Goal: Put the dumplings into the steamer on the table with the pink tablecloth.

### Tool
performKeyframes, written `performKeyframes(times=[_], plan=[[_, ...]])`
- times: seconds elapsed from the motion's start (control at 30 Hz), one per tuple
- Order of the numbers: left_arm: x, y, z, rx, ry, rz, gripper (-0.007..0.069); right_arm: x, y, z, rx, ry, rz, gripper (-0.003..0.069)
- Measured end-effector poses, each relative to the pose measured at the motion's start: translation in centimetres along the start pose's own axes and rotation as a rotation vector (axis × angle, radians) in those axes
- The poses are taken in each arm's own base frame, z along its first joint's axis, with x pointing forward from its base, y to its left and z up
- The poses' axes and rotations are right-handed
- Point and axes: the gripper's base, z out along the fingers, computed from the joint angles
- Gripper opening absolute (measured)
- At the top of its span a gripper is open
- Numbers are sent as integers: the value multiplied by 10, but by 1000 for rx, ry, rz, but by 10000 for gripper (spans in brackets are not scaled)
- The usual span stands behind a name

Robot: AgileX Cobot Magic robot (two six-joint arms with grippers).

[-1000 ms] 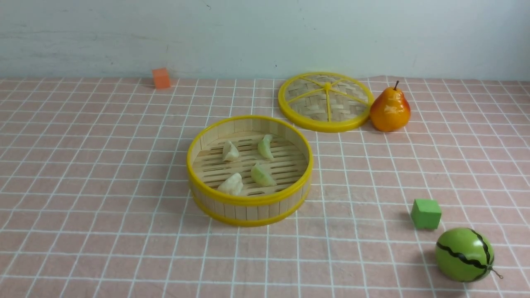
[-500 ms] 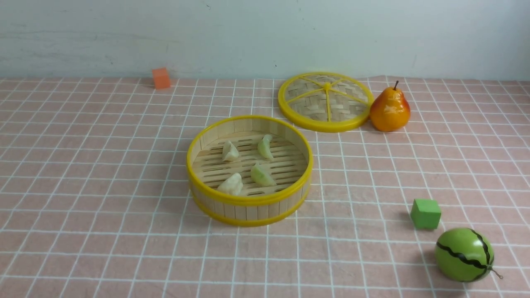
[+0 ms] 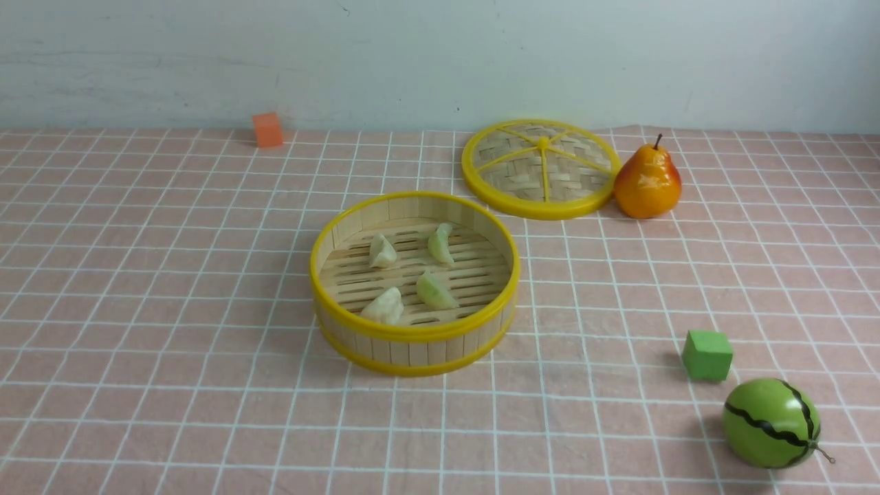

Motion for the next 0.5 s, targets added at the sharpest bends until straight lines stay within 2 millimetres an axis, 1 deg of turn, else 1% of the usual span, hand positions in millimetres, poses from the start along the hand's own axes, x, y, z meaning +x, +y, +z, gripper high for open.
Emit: performKeyframes(times=[0.5], plan=[[0, 0, 0, -1, 0, 2, -14, 0, 0, 0, 0, 0, 0, 108]])
